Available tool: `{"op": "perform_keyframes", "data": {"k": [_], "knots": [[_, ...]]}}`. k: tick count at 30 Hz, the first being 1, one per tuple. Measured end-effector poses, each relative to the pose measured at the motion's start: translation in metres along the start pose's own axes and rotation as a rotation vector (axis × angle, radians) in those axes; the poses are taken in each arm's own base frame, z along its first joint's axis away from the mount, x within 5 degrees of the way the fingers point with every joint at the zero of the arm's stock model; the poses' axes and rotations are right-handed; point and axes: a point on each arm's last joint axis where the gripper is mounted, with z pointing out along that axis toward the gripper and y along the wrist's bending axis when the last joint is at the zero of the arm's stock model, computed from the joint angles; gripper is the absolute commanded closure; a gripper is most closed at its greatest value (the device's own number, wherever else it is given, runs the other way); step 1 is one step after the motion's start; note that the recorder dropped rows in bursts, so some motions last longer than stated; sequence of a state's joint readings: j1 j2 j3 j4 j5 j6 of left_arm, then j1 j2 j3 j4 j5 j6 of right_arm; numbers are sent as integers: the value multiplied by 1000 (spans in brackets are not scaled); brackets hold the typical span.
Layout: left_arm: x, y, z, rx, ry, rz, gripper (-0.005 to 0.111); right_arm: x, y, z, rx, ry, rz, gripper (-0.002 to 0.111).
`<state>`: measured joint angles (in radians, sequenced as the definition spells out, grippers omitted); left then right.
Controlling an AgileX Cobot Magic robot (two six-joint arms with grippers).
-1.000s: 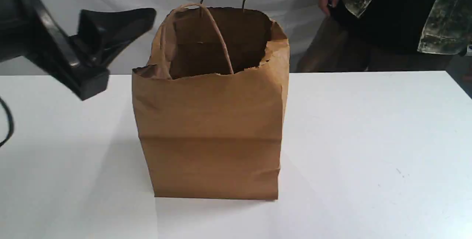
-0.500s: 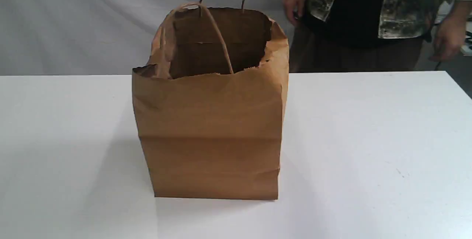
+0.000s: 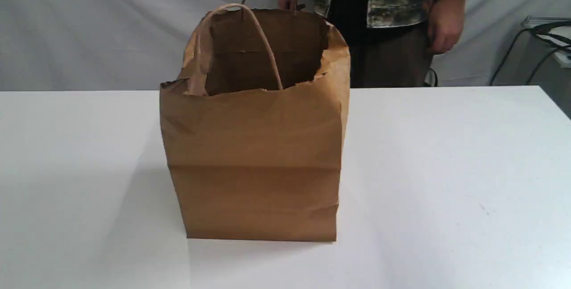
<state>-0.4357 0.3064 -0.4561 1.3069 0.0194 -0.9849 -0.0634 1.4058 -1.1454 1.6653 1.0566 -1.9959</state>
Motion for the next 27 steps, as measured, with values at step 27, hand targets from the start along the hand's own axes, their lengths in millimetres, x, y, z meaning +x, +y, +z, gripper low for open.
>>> {"op": "perform_keyframes", "data": {"k": [27], "knots": [[7, -1, 0, -2, 26, -6, 29, -17, 91, -91, 490, 169, -315, 29]]}}
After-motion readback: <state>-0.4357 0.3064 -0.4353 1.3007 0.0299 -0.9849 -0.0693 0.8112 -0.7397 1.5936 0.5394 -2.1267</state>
